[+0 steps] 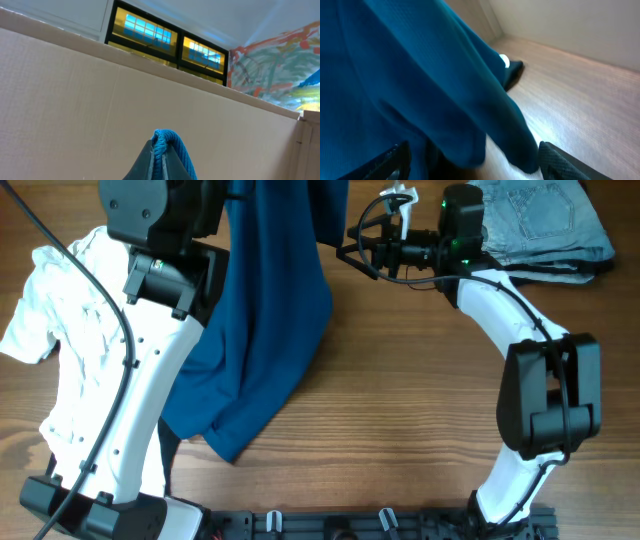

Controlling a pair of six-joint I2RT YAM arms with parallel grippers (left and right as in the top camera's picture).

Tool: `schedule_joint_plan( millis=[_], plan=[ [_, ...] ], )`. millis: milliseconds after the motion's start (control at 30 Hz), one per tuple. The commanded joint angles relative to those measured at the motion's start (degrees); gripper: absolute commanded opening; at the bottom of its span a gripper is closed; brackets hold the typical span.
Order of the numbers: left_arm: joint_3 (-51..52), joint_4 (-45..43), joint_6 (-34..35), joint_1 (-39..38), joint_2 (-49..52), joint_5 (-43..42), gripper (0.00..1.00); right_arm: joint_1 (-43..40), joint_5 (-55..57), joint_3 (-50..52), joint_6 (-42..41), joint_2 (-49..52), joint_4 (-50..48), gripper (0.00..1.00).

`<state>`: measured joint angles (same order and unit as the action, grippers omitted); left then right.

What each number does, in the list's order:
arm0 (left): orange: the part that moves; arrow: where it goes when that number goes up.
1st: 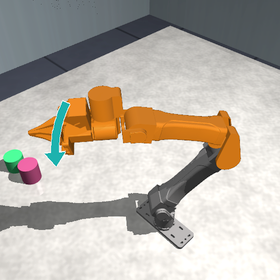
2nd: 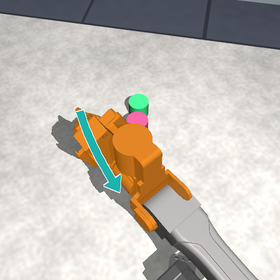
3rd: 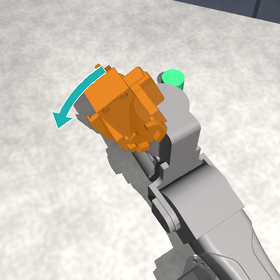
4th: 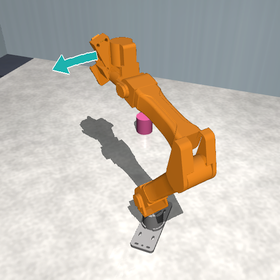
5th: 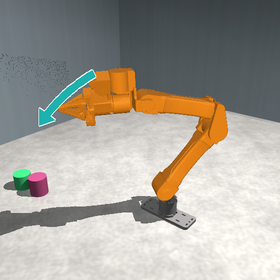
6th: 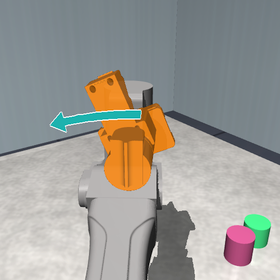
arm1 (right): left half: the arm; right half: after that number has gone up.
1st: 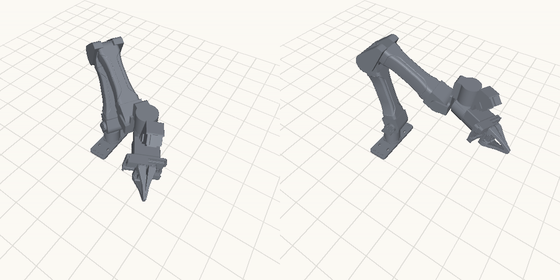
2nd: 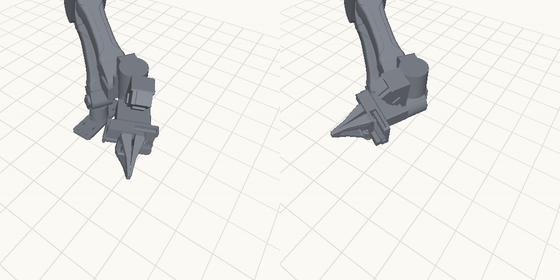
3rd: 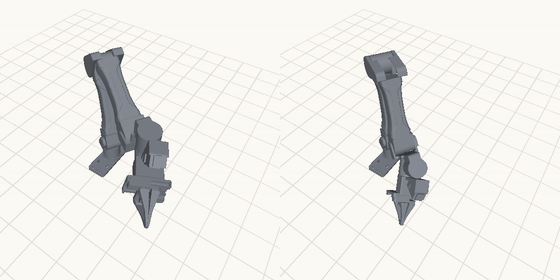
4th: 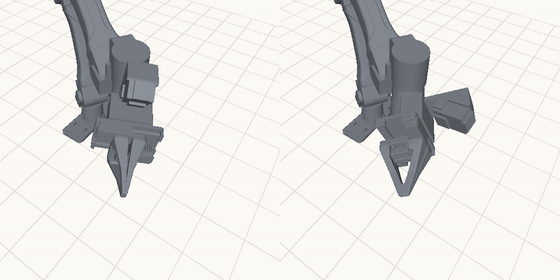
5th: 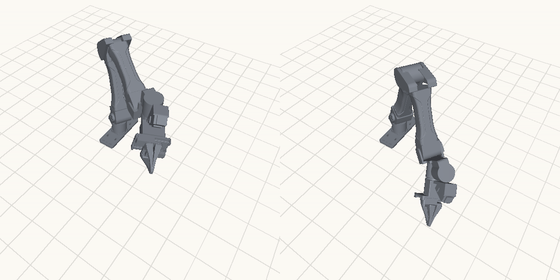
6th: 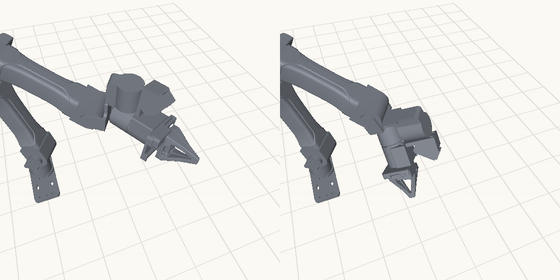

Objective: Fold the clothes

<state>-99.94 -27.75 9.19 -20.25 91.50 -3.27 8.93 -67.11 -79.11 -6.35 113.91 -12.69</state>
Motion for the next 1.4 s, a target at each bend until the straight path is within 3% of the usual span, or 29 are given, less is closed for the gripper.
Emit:
schedule_joint_plan(
  millis=[0,33,100,133,167,267,400,500,533,633,1033,1067,1167,1267,1367],
  plan=[
    [-1.97,0.92,0.50,-0.87,-1.73,0.55,0.04,1.40,-2.29,-0.66,-0.96,0.98,-4.63,0.81],
    [-1.97,1.77,0.50,-1.16,-1.73,0.57,0.04,2.05,0.11,-0.66,-2.89,0.98,-6.51,0.79],
    [-1.97,2.82,0.50,-1.14,-1.73,0.59,0.04,2.64,1.62,-0.66,-3.10,0.98,-7.54,0.51],
    [-1.97,3.96,0.48,-1.14,-1.73,0.59,0.04,2.45,1.60,-0.66,-4.09,0.98,-7.41,0.22],
    [-1.97,5.62,0.44,-1.11,-1.73,0.87,0.04,1.90,1.73,-0.66,-5.51,0.98,-7.50,0.04],
    [-1.97,14.34,0.24,-0.61,-1.73,6.62,0.04,-2.86,1.29,-1.75,-11.78,0.24,-10.23,0.04],
    [-1.97,26.69,-0.37,3.63,-1.73,9.38,0.04,-12.04,0.63,-7.17,-10.29,-0.90,-2.54,0.04],
    [-1.97,32.74,-0.37,6.84,-1.73,9.35,0.04,-15.32,6.84,-10.97,-2.64,-0.90,11.28,0.04],
    [-1.97,34.71,-0.37,7.41,-1.73,9.35,0.04,-15.32,15.43,-12.94,3.41,-0.90,21.29,0.04],
    [-1.97,37.73,-1.11,7.41,-1.73,9.35,0.04,-13.81,33.35,-16.24,12.96,-0.92,35.10,0.04],
    [-1.97,47.76,-1.46,6.49,-1.05,9.16,0.04,-10.03,32.11,-16.90,16.63,-5.57,43.30,0.04],
    [-1.97,47.80,-1.46,6.49,-0.94,9.16,0.04,-7.96,31.32,-16.90,16.20,-4.31,43.65,0.22],
    [-1.97,46.86,-1.49,6.64,-0.74,9.18,0.04,-4.17,28.87,-16.90,15.39,-1.66,46.23,0.41],
    [-1.97,42.07,-1.49,6.58,-0.72,9.09,0.04,-1.90,27.50,-16.90,15.32,-0.96,46.82,0.49],
    [-1.97,35.76,-1.64,6.47,-0.98,3.69,0.04,-1.42,24.85,-16.90,15.17,-0.96,45.53,0.57]
  ],
)
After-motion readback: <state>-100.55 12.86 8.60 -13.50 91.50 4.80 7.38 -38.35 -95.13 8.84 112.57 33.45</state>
